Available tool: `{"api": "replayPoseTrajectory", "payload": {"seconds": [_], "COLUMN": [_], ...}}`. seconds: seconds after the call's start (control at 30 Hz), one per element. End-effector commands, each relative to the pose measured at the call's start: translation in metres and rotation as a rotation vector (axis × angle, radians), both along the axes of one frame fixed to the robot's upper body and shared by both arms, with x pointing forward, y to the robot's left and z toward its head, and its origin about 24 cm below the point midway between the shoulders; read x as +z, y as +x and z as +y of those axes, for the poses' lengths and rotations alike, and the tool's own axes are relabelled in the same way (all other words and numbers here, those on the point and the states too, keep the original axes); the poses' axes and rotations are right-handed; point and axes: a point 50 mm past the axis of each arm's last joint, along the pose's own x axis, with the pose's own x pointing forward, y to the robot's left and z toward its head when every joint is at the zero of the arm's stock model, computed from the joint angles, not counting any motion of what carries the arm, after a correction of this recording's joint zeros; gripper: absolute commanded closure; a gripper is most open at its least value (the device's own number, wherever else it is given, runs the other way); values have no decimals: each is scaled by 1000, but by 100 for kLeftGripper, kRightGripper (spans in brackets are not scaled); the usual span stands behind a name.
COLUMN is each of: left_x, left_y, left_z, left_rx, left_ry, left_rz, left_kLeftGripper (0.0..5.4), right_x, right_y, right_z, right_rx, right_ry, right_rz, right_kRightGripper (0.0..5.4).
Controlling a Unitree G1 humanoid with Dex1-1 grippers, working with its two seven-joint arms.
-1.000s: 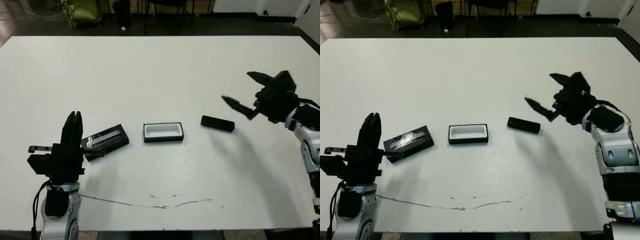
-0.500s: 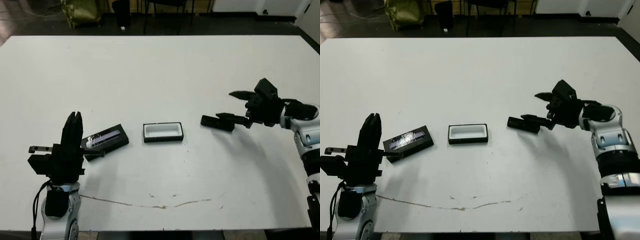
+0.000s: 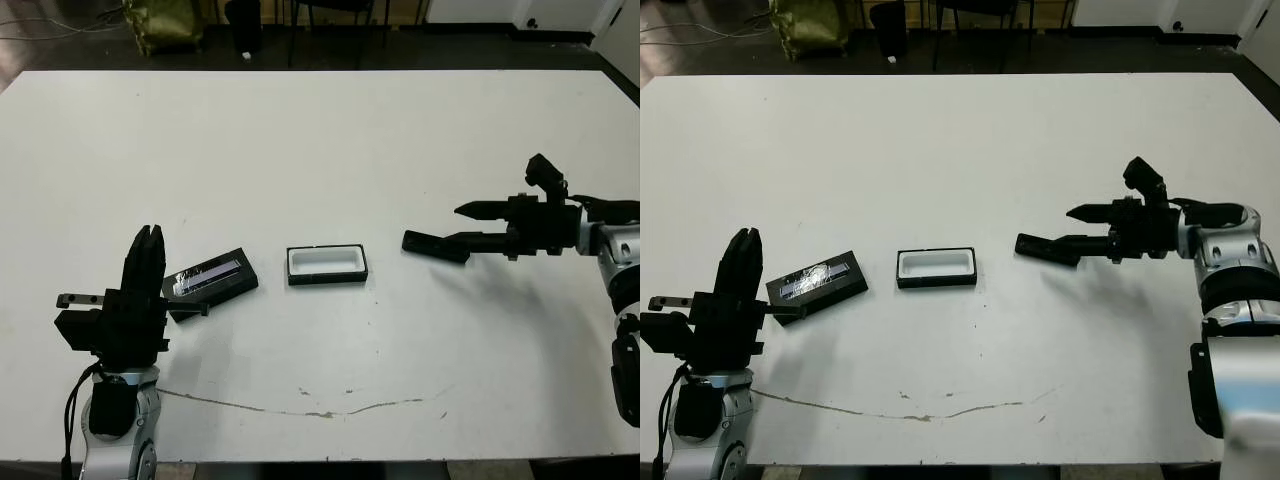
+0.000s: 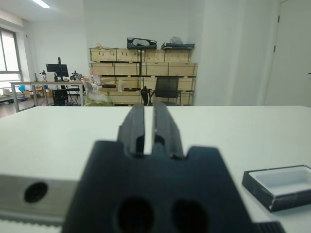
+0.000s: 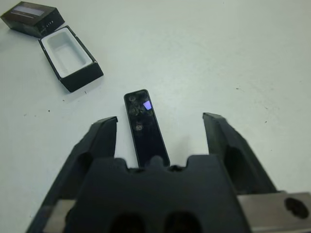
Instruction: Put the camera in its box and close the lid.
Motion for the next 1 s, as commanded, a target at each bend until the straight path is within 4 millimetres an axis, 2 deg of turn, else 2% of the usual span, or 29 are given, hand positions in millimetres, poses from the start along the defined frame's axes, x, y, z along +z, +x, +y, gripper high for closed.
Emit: {"api": "replayPoseTrajectory", "payload": {"seconds": [0.03,0.37,0.53,0.57,0.63,0.73,0.83,1.0], "left_x": [-6,-6,-6,-6,-6,-6,-6,-5], "left_y": [-1,-1,-1,-2,-2,-2,-2,-2], "left_z": [2,2,2,2,2,2,2,2], "left_rx": [2,1,1,3,2,0,1,2], "left_ry": [-2,4,2,4,2,1,2,6], "left_rz": [43,44,48,49,52,51,54,54], "left_kLeftGripper": [540,540,540,540,540,540,540,540], "right_x": [-5,-12,-16,-18,-19,-21,-22,-25], "right_y": [0,-1,-2,-2,-2,-2,-3,-4], "right_z": [4,10,12,13,13,15,16,15], "right_rx": [26,64,69,69,65,78,89,92], "right_ry": [-14,-51,-57,-55,-60,-76,-88,-105], "right_rz": [14,-1,7,16,23,19,14,30], "right_kRightGripper": [170,110,180,181,161,97,71,118]}}
